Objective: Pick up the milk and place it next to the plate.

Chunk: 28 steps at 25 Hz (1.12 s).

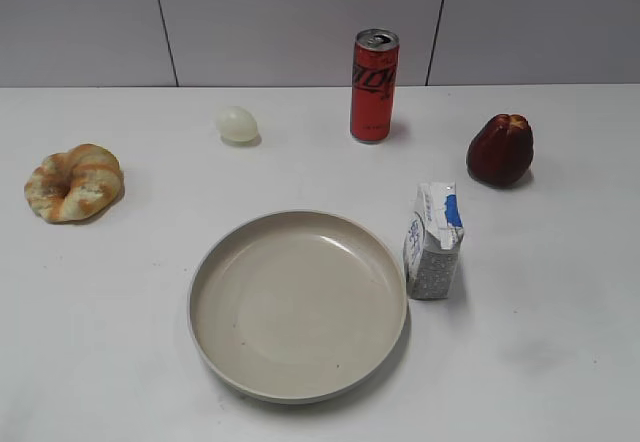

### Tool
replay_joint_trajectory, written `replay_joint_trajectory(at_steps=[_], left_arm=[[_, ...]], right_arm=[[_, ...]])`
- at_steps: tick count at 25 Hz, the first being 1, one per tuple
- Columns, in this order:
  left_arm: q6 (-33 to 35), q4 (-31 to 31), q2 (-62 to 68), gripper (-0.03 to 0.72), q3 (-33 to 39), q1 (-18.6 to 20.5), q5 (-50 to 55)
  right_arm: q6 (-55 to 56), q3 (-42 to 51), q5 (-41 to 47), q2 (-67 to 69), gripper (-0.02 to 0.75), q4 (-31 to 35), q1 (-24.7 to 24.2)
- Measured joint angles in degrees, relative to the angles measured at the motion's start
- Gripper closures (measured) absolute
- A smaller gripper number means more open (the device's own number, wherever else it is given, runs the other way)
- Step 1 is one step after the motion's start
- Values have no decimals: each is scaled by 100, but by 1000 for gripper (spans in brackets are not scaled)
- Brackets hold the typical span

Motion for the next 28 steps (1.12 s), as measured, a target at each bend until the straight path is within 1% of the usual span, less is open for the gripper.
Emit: replay_joint_trajectory(at_steps=[3,9,17,28], left_arm=[[13,-61,-388,137,245,0,-6],[18,-79,-487,157,251,0,-23],[18,-85,-557,161,251,0,-23],[18,-85,-1690,161,268,0,-23]], right_arm=[[0,0,0,0,271,0,0],[0,0,0,0,271,0,0],[0,0,0,0,271,0,0],[0,0,0,0,271,0,0]])
